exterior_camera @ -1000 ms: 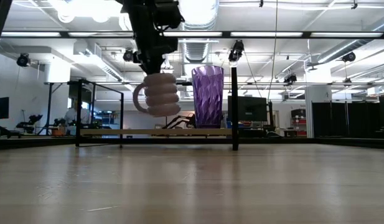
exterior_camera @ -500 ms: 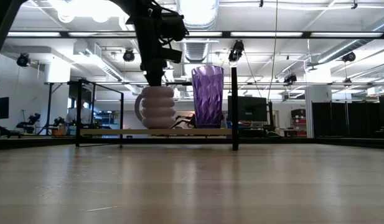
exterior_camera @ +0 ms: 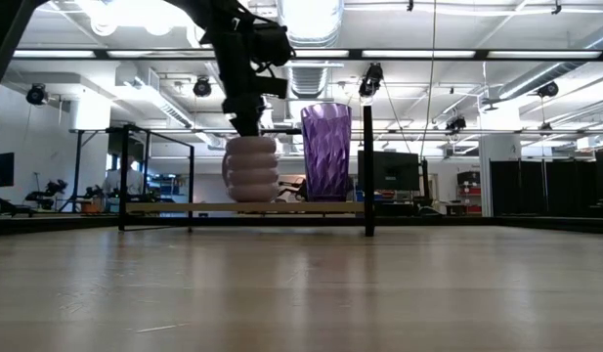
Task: Stack small to large cups/mugs on shelf
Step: Put the purple cup on the shelf, then put the blue cup on the shelf
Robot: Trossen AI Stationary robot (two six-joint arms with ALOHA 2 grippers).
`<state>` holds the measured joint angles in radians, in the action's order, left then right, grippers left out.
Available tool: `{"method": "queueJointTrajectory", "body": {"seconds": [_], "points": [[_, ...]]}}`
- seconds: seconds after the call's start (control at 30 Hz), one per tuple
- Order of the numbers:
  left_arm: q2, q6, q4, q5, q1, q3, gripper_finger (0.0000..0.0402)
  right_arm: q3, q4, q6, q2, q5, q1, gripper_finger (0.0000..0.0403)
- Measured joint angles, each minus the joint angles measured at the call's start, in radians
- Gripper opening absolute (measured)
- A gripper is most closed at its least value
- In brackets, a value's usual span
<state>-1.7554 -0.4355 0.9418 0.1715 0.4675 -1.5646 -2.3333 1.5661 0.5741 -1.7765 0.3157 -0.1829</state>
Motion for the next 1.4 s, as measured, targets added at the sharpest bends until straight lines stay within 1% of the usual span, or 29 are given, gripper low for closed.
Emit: {"method": "queueJointTrajectory", "body": {"seconds": [0.27, 0.53, 0.63, 0.73, 0.9, 1.03, 1.1, 1.17, 1.3, 1.4], "points": [[-0.008, 0.003, -0.037, -0.003, 0.0, 0.002, 0.0017, 0.0, 0.0, -0.002, 0.0, 0.0, 0.0, 0.0054], [-0.01, 0.009, -0.038, -0.003, 0.0, 0.004, 0.007, 0.0, 0.0, -0.002, 0.0, 0.0, 0.0, 0.0054], [-0.01, 0.009, -0.038, -0.003, 0.0, 0.004, 0.0082, 0.0, 0.0, -0.002, 0.0, 0.0, 0.0, 0.0054], [-0.01, 0.009, -0.053, 0.0, 0.0, 0.004, 0.0086, 0.0, 0.0, -0.002, 0.0, 0.0, 0.0, 0.0054], [-0.01, 0.009, -0.069, 0.07, 0.0, 0.001, 0.0086, 0.0, 0.001, -0.002, 0.0, 0.0, 0.0, 0.0054], [0.001, 0.01, -0.067, 0.078, -0.013, -0.007, 0.0086, 0.0, 0.002, 0.005, 0.0, 0.0, 0.0, 0.0054], [0.021, 0.011, -0.055, 0.078, -0.028, -0.007, 0.0086, 0.0, 0.005, 0.029, 0.0, -0.002, 0.0, 0.0054], [0.046, 0.023, -0.028, 0.078, -0.046, -0.007, 0.0086, 0.0, 0.005, 0.066, 0.0, -0.026, -0.006, 0.0054], [0.114, 0.131, 0.053, 0.077, -0.09, -0.007, 0.0086, 0.001, 0.004, 0.187, 0.0, -0.122, -0.036, 0.0054], [0.177, 0.197, 0.104, 0.07, -0.133, -0.006, 0.0086, 0.029, 0.004, 0.301, 0.002, -0.139, -0.084, 0.0054]]}}
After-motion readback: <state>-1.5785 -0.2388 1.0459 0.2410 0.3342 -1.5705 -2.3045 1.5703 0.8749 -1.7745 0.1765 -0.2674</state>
